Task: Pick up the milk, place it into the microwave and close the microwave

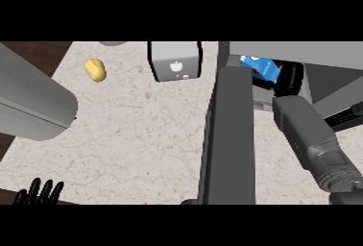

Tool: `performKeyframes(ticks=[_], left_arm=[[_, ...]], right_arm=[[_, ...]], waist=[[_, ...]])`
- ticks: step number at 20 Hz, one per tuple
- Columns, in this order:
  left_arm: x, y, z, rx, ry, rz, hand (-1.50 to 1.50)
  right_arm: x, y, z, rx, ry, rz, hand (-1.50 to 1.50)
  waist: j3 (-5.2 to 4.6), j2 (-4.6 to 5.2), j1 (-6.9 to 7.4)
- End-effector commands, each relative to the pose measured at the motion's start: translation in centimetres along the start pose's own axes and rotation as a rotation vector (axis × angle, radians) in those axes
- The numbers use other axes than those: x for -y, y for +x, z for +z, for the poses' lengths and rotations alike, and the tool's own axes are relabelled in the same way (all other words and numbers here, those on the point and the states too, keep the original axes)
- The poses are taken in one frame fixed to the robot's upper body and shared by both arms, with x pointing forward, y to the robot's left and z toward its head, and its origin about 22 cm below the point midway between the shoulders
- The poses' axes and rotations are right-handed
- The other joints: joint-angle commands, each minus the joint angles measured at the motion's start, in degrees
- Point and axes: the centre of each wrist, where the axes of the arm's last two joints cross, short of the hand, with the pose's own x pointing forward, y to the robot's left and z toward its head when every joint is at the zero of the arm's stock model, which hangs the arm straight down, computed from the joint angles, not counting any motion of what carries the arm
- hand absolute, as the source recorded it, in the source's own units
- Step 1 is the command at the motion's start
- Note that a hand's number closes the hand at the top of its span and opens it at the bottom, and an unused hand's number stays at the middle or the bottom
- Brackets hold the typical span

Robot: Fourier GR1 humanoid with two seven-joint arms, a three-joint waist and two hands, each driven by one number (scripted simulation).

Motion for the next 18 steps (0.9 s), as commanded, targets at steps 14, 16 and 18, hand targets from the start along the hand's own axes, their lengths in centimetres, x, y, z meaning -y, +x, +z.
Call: performKeyframes(ticks=[14,16,18], left_arm=[[-0.1,-0.8,-1.0,-0.009,-0.025,-0.012,-1.50],[0.1,-0.6,-1.4,-0.007,-0.030,-0.021,-1.50],[-0.1,-0.8,-1.3,-0.010,-0.036,-0.017,-1.50]], right_arm=[[0.1,-2.3,3.0,-0.011,0.163,0.357,-1.50],[-0.3,-1.7,2.7,-0.003,0.194,0.331,-1.50],[-0.8,-1.3,2.9,0.005,0.229,0.306,-1.50]], waist=[[0.08,0.23,2.82],[0.16,0.27,2.38],[0.16,0.47,2.50]])
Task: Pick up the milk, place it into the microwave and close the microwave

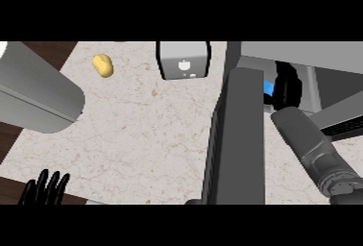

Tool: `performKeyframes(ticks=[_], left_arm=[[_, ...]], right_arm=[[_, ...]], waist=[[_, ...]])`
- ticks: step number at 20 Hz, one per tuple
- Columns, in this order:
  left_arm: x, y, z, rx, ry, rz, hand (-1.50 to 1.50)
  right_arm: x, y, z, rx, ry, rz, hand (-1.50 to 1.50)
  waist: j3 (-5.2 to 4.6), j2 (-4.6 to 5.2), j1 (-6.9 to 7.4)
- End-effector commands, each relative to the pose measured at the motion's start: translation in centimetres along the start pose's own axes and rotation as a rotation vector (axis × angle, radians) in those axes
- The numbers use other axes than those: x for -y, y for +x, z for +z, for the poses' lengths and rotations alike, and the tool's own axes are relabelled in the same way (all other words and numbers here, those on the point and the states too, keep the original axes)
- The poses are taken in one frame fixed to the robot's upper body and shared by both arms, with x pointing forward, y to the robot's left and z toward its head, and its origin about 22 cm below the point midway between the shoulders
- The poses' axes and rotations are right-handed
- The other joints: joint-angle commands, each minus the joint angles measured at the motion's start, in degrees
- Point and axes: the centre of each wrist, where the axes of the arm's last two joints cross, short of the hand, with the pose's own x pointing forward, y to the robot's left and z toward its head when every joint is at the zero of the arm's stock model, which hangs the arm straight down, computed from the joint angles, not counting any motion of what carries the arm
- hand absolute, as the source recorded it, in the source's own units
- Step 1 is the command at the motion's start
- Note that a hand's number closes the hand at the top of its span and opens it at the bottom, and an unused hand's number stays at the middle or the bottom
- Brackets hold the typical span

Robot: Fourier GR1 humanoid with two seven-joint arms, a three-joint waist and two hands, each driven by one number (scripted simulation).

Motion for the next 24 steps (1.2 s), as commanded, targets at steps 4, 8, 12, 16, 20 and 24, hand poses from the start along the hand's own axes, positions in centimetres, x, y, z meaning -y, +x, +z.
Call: performKeyframes(ticks=[4,8,12,16,20,24], left_arm=[[-0.5,0.1,-0.4,0.008,-0.011,-0.012,-1.50],[-0.5,-0.2,-0.1,0.013,-0.011,-0.013,-1.50],[-0.4,-0.3,-0.1,0.010,0.010,-0.006,-1.50],[-0.8,-0.2,0.2,0.006,0.011,-0.017,-1.50],[-0.9,0.6,0.5,0.006,0.015,-0.015,-1.50],[-1.2,0.8,0.7,0.005,0.012,-0.011,-1.50]], right_arm=[[-1.4,3.6,0.0,0.085,0.149,-0.107,-1.50],[-2.5,4.8,1.1,0.089,0.199,-0.168,-1.50],[-2.7,6.1,1.0,0.082,0.197,-0.338,-1.50],[-2.7,5.6,1.3,0.065,0.205,-0.466,-1.50],[-3.2,3.1,3.6,0.038,0.227,-0.586,-1.50],[-3.5,2.3,4.9,0.013,0.244,-0.698,-1.50]], waist=[[0.07,-0.53,-0.78],[0.05,-0.55,-0.79],[0.20,-0.88,-2.59],[0.14,-1.36,-3.92],[0.16,-1.70,-5.01],[0.05,-2.05,-5.60]])
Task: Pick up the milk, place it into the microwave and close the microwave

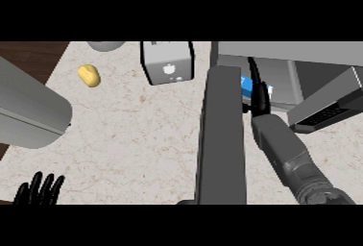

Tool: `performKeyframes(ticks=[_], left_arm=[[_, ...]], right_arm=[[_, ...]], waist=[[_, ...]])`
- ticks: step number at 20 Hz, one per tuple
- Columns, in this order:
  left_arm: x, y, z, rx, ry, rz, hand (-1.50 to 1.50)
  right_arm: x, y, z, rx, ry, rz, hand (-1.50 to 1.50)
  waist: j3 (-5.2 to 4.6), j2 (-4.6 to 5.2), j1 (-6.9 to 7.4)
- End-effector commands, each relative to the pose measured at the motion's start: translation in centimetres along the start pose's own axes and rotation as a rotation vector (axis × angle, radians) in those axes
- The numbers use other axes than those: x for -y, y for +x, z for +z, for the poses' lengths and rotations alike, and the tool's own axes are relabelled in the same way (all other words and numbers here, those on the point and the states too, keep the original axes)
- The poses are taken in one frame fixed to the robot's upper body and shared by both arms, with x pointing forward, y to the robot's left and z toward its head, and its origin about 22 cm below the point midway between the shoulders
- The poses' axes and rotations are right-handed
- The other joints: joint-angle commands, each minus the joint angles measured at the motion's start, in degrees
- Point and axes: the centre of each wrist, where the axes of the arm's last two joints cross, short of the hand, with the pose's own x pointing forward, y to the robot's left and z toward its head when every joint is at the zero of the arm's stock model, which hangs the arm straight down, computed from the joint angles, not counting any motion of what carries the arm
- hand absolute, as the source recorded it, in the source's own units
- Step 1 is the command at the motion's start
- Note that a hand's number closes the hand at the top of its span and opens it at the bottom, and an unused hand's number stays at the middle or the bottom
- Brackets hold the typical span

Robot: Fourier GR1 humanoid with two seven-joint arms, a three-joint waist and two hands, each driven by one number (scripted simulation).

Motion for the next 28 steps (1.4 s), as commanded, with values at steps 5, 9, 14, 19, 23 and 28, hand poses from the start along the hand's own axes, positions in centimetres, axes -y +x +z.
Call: performKeyframes(ticks=[5,9,14,19,23,28], left_arm=[[0.1,0.4,0.3,-0.012,0.011,0.001,-1.50],[0.2,-0.6,1.7,-0.021,0.032,0.002,-1.50],[-0.1,-0.8,2.3,-0.045,0.043,-0.012,-1.50],[3.9,-0.9,1.6,-0.061,0.004,-0.012,-1.50],[3.2,0.4,1.0,-0.123,-0.032,-0.022,-1.50],[2.7,-1.5,1.2,-0.127,-0.050,-0.022,-1.50]], right_arm=[[0.7,-2.6,2.9,-0.006,0.051,-0.183,-1.50],[0.0,-4.3,6.1,0.006,0.028,-0.216,-1.50],[1.0,-7.2,10.8,0.000,0.063,-0.280,-1.50],[1.5,-6.9,9.8,-0.008,0.124,-0.371,-1.50],[3.6,-8.7,12.1,0.003,0.169,-0.370,-1.50],[5.4,-10.2,15.7,-0.013,0.120,-0.354,-1.50]], waist=[[-0.15,-0.93,-1.94],[-0.27,-1.55,-3.19],[-0.30,-1.93,-4.22],[-0.34,-2.35,-5.00],[-0.40,-2.68,-5.78],[-0.47,-2.96,-6.56]])
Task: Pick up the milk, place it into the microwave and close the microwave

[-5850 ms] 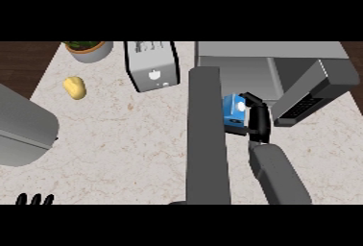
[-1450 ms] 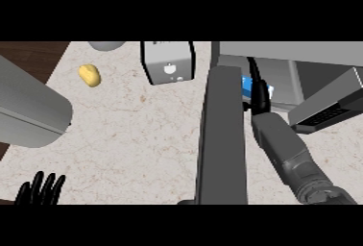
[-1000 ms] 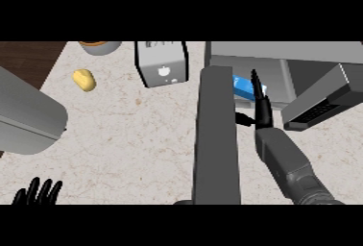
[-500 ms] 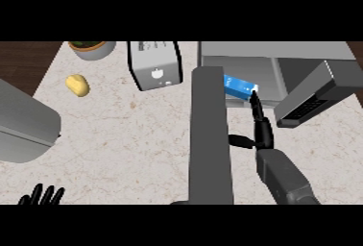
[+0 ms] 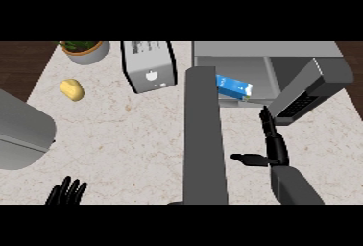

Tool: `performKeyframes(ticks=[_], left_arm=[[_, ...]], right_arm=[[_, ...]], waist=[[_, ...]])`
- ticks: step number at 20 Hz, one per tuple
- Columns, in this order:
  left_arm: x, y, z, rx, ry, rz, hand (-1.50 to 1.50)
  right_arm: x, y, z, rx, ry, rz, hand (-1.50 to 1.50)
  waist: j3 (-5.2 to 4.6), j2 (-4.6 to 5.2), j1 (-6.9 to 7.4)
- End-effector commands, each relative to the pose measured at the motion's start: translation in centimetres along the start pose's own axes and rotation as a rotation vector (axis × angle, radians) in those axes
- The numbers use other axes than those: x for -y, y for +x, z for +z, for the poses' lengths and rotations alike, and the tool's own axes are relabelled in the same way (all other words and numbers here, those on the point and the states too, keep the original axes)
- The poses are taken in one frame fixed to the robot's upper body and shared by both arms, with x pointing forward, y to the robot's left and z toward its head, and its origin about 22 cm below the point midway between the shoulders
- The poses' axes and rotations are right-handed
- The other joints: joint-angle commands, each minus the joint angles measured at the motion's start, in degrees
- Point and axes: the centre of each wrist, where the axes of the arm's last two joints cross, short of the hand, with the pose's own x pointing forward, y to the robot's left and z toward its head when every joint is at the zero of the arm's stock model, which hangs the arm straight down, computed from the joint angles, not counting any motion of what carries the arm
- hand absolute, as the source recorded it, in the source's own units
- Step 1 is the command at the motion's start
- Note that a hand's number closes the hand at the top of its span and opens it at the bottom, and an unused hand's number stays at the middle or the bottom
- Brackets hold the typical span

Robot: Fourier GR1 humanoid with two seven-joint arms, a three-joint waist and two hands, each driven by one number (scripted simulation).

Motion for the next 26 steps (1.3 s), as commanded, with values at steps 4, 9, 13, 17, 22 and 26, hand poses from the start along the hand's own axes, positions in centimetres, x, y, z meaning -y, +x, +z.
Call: performKeyframes(ticks=[4,9,13,17,22,26], left_arm=[[1.5,-1.6,-1.5,-0.036,-0.138,0.033,-1.50],[2.4,-2.9,-3.8,-0.104,-0.261,-0.011,-1.50],[5.0,-4.7,-6.0,-0.122,-0.327,-0.103,1.50],[6.1,-4.0,-7.3,-0.107,-0.393,-0.089,1.50],[7.9,-5.9,-10.2,-0.096,-0.331,-0.116,1.50],[7.9,-7.6,-13.3,-0.087,-0.306,-0.192,1.50]], right_arm=[[4.2,-0.5,2.9,0.065,-0.047,-0.021,-1.50],[8.0,-0.8,7.3,0.075,-0.091,-0.014,1.50],[10.1,0.2,7.7,0.026,-0.105,-0.022,-1.50],[13.9,0.7,9.4,0.005,-0.166,-0.031,-1.50],[17.0,1.8,11.9,0.031,-0.208,-0.045,-1.50],[18.6,2.3,12.6,0.031,-0.225,-0.039,-1.50]], waist=[[-0.03,-0.12,-0.54],[-0.08,-0.25,-1.65],[-0.14,-0.33,-1.73],[-0.02,-0.05,-0.59],[-0.03,-0.04,-0.77],[-0.03,0.04,-0.89]])
